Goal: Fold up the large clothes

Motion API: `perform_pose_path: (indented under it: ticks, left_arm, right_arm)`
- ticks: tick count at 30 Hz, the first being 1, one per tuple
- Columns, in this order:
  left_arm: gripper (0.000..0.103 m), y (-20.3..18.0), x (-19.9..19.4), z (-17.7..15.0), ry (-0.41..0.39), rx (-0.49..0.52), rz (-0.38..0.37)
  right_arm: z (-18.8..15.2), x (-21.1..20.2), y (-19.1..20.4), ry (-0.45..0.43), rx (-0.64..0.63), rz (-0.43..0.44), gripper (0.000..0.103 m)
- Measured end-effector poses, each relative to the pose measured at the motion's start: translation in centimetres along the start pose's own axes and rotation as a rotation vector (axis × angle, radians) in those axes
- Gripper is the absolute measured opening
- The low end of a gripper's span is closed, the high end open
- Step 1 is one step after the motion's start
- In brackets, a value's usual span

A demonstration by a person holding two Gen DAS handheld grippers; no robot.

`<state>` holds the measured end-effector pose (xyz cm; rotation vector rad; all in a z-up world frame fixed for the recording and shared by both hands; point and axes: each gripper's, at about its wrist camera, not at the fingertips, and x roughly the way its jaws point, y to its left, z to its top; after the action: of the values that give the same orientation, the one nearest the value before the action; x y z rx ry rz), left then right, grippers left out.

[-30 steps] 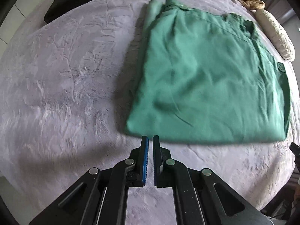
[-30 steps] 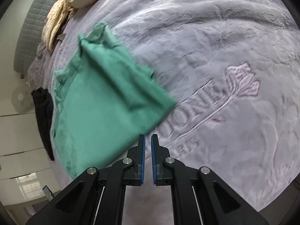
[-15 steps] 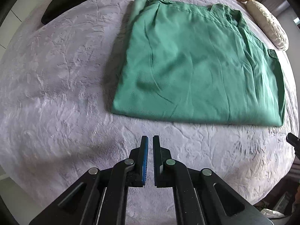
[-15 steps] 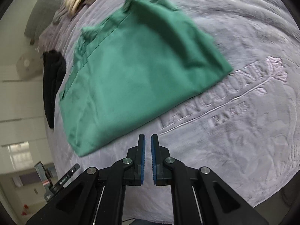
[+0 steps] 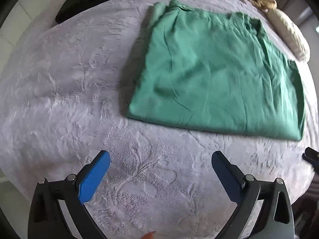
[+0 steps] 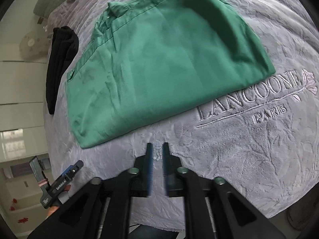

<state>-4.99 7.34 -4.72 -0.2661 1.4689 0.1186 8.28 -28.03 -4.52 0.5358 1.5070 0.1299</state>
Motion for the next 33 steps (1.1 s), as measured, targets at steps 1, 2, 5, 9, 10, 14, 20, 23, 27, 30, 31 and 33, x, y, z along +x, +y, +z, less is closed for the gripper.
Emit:
perform_pose_path:
  ticks: [1,2,5,9,10,14,20,23,27,30,31,33]
  left_arm:
    - [0.102,0.2,0.0,0.0,0.002,-0.005,-0.006]
    - [0.102,0.3,0.1,-0.1,0.002,-0.004,-0.004]
    - [0.102,0.0,0.2,-0.1,0.006,0.020,-0.012]
    - [0.102,0.1,0.2,-0.2,-0.012,0.020,-0.022]
    - [0.102,0.1,0.2,-0.2,-0.014,0.015,-0.025]
    - [0.102,0.8,0.3,-0.5,-0.013,-0.001,-0.031]
    - [0.102,2.1,0.8,-1.0,0.003,-0.016,-0.021]
    - [0.102,2.8,0.9,-1.2,0.003,-0.026,-0.028]
    - [0.102,3.7,0.8,-1.1,-0.008,-0.023,-0.032]
    - [0.102,4.3,0.8,-0.8,-0.013,-0.017,-0.038]
    - [0.102,4.5,0.8,-0.7,-0.012,-0.016,-0.038]
    - [0.102,4.8,0.9,-0.4,-0.010,-0.016,-0.040]
  right_arm:
    - [-0.1,-0.1,0.3,-0.008,-0.011,0.000,0.078]
    - [-0.1,-0.3,0.7,-0.017,-0.021,0.007,0.096]
    - [-0.2,-0.2,1.8,-0.017,-0.060,-0.007,0.098]
    - [-0.4,0.8,2.2,0.017,-0.054,-0.031,0.098]
    - [-0.5,1.1,2.2,0.025,-0.047,-0.037,0.098]
    - [-0.8,2.5,2.0,0.064,-0.015,-0.074,0.098]
    - [-1.1,3.8,2.8,0.094,-0.020,-0.106,0.098]
    - [-1.1,4.3,3.6,0.101,-0.038,-0.117,0.098]
    - [-1.2,5.2,4.7,0.112,-0.050,-0.119,0.098]
    - [-0.9,5.6,5.0,0.105,-0.035,-0.085,0.098]
    - [-0.8,5.9,5.2,0.101,-0.028,-0.069,0.098]
    - [-0.7,6.5,5.7,0.100,-0.015,-0.032,0.098]
